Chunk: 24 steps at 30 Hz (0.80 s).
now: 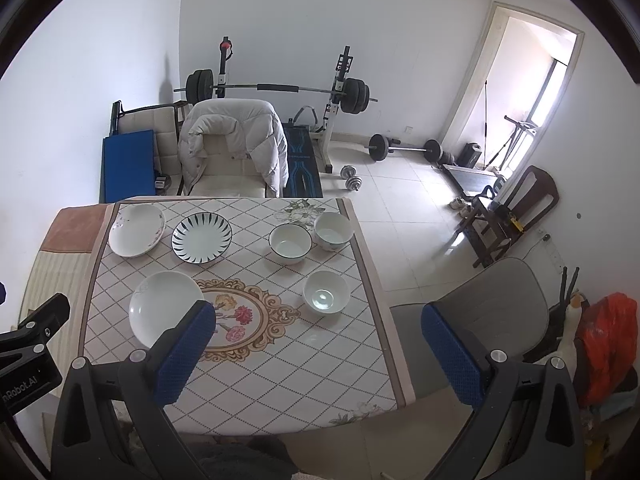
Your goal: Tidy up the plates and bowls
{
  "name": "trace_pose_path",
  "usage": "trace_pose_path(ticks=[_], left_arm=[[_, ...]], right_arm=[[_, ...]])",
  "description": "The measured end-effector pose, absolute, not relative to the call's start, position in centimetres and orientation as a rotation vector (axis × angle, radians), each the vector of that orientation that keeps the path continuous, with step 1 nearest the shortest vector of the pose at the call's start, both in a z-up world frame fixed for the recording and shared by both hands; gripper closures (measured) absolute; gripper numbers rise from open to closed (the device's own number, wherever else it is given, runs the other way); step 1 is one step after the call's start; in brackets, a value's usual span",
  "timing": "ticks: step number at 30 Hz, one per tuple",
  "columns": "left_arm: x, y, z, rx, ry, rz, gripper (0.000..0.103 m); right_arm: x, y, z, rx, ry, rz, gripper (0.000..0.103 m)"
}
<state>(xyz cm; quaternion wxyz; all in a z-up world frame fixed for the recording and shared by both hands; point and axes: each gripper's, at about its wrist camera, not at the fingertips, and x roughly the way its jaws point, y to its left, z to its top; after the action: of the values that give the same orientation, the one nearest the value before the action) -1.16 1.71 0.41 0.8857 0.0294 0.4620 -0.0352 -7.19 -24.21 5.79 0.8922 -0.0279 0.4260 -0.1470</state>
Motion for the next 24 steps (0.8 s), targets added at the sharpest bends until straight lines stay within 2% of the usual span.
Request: trace_pose_path(ticks=[24], left_arm=[[-0.6,2.7,0.3,0.06,0.951,-0.044,0.0]], right_arm=[[-6.0,-24.0,5.6,-0.056,0.886,-0.279,0.0]])
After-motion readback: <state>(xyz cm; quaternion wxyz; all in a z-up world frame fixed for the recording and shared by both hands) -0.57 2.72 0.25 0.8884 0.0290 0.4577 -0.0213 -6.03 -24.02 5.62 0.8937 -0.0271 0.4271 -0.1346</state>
